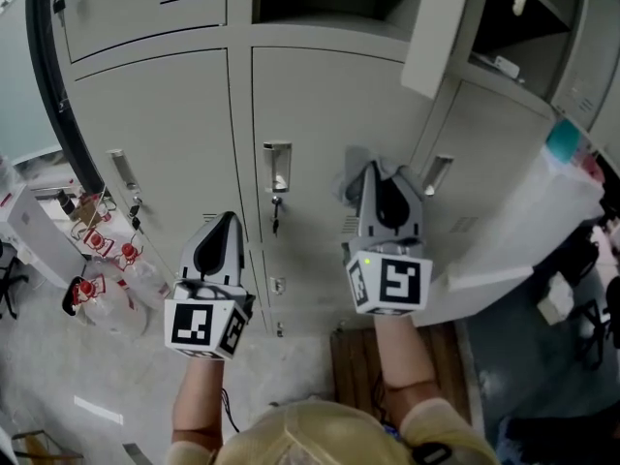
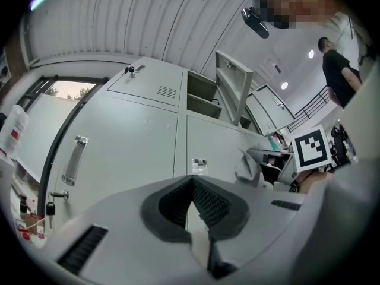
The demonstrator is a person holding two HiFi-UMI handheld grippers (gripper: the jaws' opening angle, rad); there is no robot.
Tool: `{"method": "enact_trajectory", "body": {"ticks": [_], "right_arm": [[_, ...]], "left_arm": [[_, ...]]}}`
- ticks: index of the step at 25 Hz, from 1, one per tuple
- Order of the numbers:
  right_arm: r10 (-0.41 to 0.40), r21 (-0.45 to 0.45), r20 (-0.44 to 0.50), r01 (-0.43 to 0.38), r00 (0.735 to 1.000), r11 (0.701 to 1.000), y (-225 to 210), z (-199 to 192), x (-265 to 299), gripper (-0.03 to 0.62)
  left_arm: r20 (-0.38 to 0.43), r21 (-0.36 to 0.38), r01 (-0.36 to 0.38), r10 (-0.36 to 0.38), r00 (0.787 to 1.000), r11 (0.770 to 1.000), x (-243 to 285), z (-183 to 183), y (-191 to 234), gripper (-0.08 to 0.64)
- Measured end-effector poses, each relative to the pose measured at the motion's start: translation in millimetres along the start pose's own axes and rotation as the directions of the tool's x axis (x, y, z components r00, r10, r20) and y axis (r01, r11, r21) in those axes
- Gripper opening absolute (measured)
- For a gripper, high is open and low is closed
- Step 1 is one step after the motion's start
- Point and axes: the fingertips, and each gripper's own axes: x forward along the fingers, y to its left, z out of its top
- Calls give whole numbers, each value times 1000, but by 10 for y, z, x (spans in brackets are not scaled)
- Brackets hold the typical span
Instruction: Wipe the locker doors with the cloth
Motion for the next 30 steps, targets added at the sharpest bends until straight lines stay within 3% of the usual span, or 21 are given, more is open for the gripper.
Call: {"method": "enact_trajectory", "body": {"ticks": [2,10,16,23,30], "right_arm": [[37,49,-11,-36,999,998,190,-2,15,5],[161,102,-19,-158,987,982,746,-132,103,5],[221,82,-37,-218,974,973,1060,-292,182,5],[247,6,-76,-247,966,969,1231,-502,309,5],[217,-13,-81,-219,973,976,1070,-546,335,5]], "left_arm": [[-2,4,-21,21,1000,1000,-55,-3,70,2],[-13,28,-105,105,994,994,-259,6,314,2],[-24,37,-149,149,988,988,-369,-16,446,2],[-35,41,-170,171,985,985,-423,-43,517,2],[-43,37,-156,158,987,987,-370,-81,482,2]]}}
